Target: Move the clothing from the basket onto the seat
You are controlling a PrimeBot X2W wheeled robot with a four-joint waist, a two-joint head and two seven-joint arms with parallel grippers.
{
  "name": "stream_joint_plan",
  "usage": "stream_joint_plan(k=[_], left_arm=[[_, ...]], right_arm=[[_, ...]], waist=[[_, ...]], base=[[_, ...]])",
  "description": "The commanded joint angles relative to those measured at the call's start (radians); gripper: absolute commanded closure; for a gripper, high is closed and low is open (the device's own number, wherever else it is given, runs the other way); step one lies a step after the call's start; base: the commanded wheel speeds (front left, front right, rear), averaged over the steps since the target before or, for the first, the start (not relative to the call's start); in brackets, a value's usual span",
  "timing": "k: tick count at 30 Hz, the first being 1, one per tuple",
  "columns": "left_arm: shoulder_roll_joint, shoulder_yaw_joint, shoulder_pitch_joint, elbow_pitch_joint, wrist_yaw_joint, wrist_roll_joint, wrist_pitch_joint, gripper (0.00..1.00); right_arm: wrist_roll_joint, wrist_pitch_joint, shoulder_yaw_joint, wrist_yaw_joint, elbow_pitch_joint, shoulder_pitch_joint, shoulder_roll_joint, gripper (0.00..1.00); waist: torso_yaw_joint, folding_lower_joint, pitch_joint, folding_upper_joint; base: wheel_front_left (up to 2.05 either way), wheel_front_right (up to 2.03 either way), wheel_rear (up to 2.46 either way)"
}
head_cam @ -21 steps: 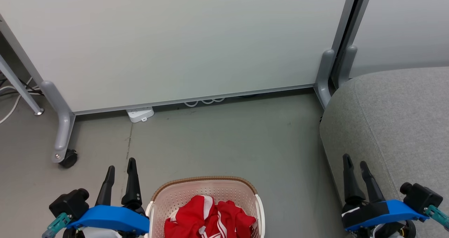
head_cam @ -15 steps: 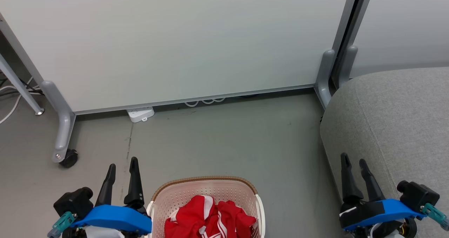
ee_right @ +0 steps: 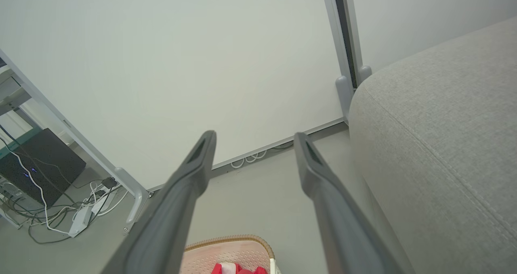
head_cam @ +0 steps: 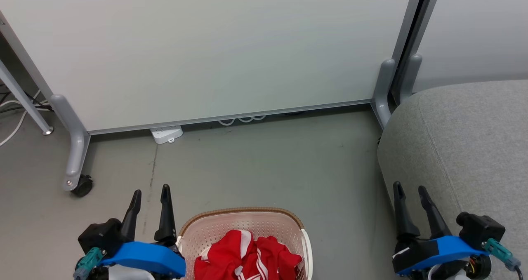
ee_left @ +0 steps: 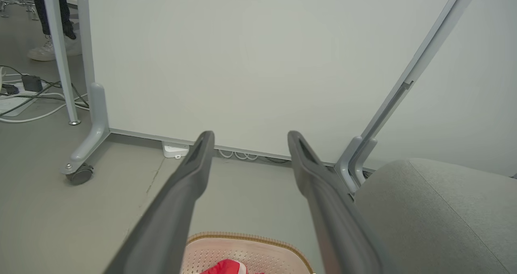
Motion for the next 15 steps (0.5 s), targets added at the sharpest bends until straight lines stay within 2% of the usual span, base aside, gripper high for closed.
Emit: stream_joint_plan(k=[1,15], left_arm=[[0.007,-0.006,-0.019,-0.002,0.004,0.025,-0.009,0.00],[0.008,-0.026,-0.025,0.021,0.011,0.126,-0.038,0.00]], right_arm=[[-0.025,-0.010,0.004,0.000,0.000,-0.022,-0.002,0.00],[-0.145,-0.039,0.013,0.000,0.024,-0.025,-0.003,0.00]], waist=[[0.000,0.0000,0.000,-0.0001],[0.002,0.0000,-0.003,-0.0001]], base=[[0.00,0.00,0.00],[0.00,0.00,0.00]])
